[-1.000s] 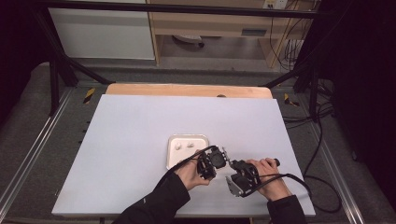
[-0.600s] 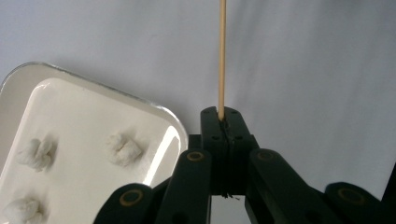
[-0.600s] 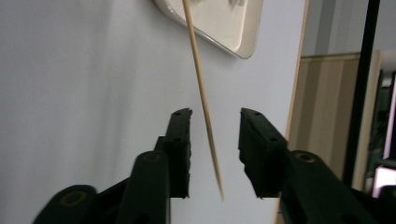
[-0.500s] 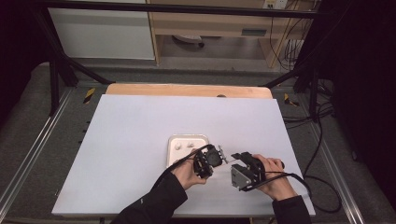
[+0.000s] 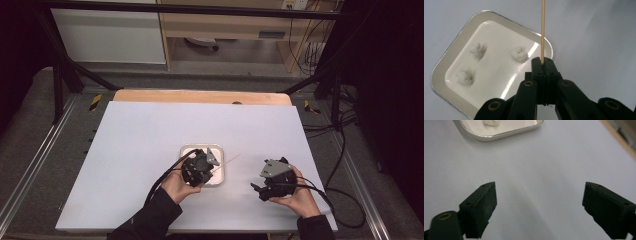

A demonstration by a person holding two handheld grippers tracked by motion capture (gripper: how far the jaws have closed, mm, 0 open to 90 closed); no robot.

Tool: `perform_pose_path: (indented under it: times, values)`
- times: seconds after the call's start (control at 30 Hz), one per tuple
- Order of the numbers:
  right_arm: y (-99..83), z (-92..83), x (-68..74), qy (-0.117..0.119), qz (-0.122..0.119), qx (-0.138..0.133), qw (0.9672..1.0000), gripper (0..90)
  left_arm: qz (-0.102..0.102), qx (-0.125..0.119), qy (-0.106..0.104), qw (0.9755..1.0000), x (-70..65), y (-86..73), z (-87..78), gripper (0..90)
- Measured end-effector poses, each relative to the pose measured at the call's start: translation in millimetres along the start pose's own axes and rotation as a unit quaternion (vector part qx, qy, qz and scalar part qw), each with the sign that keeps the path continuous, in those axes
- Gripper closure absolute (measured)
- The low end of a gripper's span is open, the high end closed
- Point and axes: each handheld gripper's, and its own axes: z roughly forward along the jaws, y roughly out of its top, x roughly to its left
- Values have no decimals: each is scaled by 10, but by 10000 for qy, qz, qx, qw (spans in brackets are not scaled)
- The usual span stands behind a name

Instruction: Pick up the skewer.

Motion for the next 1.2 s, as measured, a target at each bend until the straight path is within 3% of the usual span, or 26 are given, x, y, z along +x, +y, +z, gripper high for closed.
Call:
perform_pose_path:
  times: [0.13,0.33,0.6,0.67,0.8,0.9,1.13,1.2]
  values:
    - [-66,38,-8,234,454,1,9987,75,-267,-422,63,9987,71,-172,-108,890]
    - [-136,70,-14,617,1236,-181,9903,24,-728,-956,155,9926,196,-497,-243,890]
    - [-69,74,-39,769,1816,-540,9789,9,-1326,-1560,338,9782,378,-951,-405,890]
    - [-35,81,-61,756,1898,-563,9773,8,-1428,-1696,396,9743,401,-1052,-443,890]
    - [64,95,-71,692,1860,-541,9786,7,-1496,-1885,528,9692,418,-1240,-502,890]
    - [143,106,-70,753,1920,-638,9764,6,-1605,-2005,585,9647,437,-1354,-542,890]
    - [307,167,-50,791,1994,-738,9739,7,-1675,-2148,629,9601,453,-1495,-583,890]
    - [353,190,-35,804,1995,-738,9738,7,-1667,-2166,624,9599,458,-1523,-589,890]
